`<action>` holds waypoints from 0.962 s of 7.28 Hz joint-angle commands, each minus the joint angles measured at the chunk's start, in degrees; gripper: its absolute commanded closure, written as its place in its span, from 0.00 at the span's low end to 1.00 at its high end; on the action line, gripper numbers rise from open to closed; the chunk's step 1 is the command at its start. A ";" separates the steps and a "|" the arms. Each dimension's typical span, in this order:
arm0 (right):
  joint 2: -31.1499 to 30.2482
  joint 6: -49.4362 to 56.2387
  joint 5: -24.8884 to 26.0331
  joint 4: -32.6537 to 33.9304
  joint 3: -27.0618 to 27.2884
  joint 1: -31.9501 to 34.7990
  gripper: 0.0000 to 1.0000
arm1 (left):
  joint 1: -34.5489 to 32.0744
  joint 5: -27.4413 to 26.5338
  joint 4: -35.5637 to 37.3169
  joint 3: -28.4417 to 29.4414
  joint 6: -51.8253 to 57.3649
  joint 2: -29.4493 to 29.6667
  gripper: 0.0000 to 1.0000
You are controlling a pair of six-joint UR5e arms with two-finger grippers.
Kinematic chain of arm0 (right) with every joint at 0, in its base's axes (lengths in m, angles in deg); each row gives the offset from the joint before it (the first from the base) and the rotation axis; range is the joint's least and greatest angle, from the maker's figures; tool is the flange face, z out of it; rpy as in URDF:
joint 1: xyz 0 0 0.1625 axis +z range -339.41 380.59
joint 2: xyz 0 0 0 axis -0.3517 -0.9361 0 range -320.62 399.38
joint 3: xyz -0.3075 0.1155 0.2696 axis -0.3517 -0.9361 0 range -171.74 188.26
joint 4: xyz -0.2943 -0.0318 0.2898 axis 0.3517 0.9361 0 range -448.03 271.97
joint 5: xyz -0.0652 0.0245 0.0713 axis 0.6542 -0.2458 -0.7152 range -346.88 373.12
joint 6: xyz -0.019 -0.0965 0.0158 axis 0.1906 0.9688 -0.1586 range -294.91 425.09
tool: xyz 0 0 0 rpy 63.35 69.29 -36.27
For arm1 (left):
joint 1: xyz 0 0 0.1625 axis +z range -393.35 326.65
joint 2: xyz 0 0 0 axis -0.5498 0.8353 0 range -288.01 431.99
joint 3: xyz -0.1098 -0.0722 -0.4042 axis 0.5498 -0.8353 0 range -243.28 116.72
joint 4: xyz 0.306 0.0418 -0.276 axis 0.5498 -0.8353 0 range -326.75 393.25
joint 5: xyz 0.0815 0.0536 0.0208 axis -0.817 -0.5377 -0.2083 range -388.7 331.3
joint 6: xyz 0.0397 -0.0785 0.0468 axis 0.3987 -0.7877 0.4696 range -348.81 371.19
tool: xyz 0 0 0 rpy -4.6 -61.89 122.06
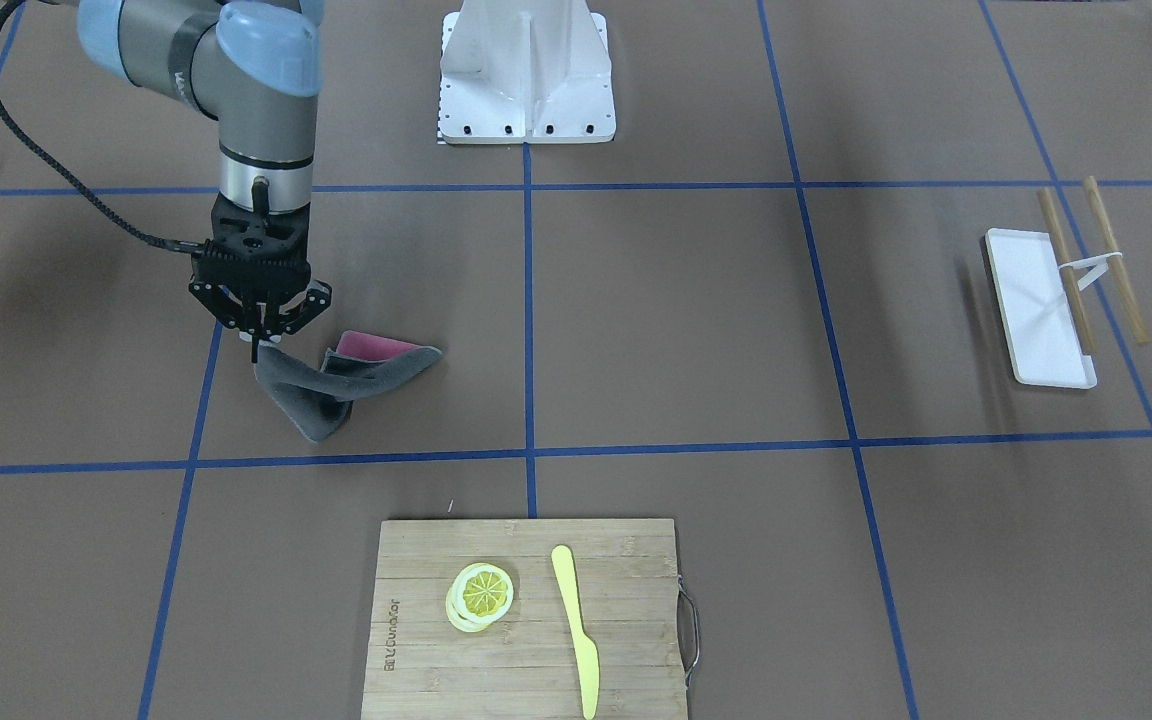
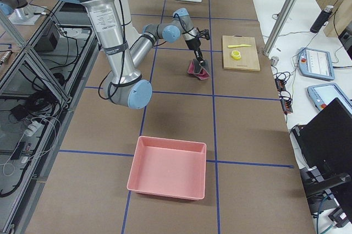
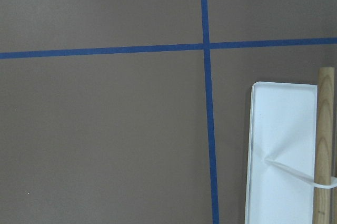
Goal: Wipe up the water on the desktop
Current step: 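Sweep the towel across the table away from the cutting board with the right gripper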
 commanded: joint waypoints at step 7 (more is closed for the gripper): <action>-11.13 12.39 -9.70 -23.93 -6.27 8.23 1.00 | 0.00 -0.15 -0.10 0.07 -0.16 0.26 0.01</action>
